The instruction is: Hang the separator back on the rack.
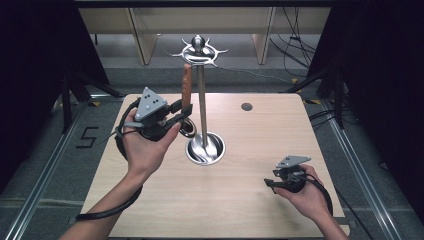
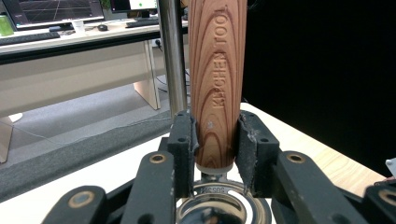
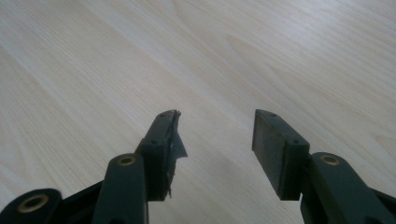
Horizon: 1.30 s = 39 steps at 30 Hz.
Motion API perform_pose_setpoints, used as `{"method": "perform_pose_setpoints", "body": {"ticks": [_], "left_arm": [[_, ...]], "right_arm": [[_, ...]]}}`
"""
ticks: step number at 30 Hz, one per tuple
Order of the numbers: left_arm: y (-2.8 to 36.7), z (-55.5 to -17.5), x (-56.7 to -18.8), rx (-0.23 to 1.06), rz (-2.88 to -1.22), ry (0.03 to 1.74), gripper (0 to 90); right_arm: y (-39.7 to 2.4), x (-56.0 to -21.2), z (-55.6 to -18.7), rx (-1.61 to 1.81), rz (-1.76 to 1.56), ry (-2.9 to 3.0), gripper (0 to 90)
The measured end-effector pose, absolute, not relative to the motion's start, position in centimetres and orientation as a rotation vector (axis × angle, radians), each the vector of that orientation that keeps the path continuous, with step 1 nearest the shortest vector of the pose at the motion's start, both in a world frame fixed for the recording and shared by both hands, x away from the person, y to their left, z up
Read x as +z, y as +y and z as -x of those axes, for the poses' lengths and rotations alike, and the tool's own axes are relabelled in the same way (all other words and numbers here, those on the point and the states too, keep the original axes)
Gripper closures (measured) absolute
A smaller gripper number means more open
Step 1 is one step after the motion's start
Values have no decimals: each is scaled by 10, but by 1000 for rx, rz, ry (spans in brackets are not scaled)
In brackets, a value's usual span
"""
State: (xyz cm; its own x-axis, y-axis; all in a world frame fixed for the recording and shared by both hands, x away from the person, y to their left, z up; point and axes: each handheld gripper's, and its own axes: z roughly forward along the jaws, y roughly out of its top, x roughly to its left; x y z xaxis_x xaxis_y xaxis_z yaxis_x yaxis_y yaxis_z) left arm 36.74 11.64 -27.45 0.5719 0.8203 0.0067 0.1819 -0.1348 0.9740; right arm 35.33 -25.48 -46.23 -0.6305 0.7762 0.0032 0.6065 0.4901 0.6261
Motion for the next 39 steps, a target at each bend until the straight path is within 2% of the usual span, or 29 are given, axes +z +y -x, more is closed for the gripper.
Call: {"method": "perform_pose_setpoints", "body": {"ticks": [39], "left_arm": [[115,-378,-278,731,-1653,901,682]], "right_arm": [[-254,-462,-352,868,-1173,2457,513]]}}
